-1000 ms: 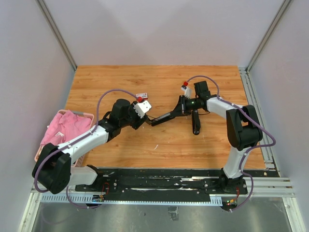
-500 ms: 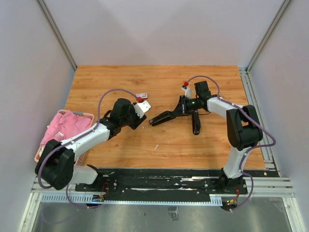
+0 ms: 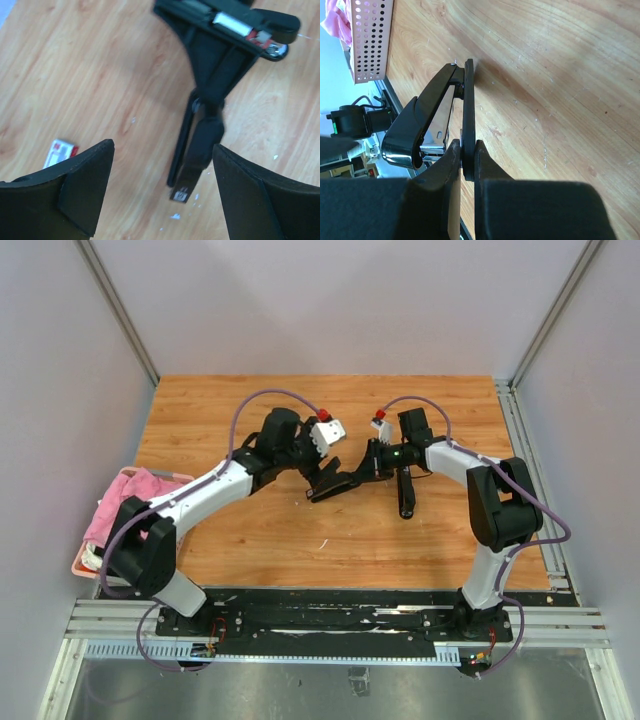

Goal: Unload the staples from the stapler
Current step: Unload the staple at the center of the board.

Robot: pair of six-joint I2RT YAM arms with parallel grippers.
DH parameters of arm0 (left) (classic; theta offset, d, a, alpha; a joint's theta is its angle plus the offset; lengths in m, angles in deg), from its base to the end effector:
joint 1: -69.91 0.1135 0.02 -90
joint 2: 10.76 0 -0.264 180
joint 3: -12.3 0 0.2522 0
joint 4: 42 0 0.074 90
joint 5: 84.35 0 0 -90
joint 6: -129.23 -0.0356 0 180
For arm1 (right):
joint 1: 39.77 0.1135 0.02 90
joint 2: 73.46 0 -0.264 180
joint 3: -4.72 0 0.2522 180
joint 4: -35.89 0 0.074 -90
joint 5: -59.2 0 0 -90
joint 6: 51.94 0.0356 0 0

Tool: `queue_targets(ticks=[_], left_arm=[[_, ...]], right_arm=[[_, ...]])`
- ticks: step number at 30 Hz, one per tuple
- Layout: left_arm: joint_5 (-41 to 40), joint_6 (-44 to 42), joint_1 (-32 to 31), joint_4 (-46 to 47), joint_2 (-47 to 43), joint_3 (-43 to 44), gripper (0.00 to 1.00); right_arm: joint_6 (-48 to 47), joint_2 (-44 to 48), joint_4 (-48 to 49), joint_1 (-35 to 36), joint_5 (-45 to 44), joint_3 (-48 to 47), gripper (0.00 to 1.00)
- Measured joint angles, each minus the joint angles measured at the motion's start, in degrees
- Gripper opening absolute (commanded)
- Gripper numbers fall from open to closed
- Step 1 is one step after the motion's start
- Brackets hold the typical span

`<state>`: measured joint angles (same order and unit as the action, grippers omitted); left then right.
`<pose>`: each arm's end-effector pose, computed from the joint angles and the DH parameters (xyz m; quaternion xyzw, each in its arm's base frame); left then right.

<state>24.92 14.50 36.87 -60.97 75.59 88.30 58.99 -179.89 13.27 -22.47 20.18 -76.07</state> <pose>0.2829 -0.1980 0.2790 0.4850 0.7042 -0.1802 0.4862 0.3605 0.1413 0.1856 -0.1265 0.8479 0.4853 0.1722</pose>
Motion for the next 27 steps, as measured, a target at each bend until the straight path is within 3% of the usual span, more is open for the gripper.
queue_targets(ticks=[7, 14, 21, 27], left_arm=[[-0.17, -0.31, -7.82, -3.67, 8.11, 4.98, 0.84], [-3.45, -0.92, -9.90, -5.46, 10.40, 6.01, 0.75], [-7.96, -1.36, -11.21, -5.66, 12.66, 7.06, 0.53], [-9.20, -1.97, -11.21, -6.21, 13.73, 9.25, 0.18]], right_arm=[[0.00, 0.00, -0.02, 0.11, 0.02, 0.00, 0.00], [0.04, 0.00, -0.02, 0.13, 0.04, 0.00, 0.00], [0.04, 0.00, 0.00, 0.37, 0.04, 0.00, 0.00], [0.00, 0.00, 0.02, 0.48, 0.11, -0.02, 0.00]])
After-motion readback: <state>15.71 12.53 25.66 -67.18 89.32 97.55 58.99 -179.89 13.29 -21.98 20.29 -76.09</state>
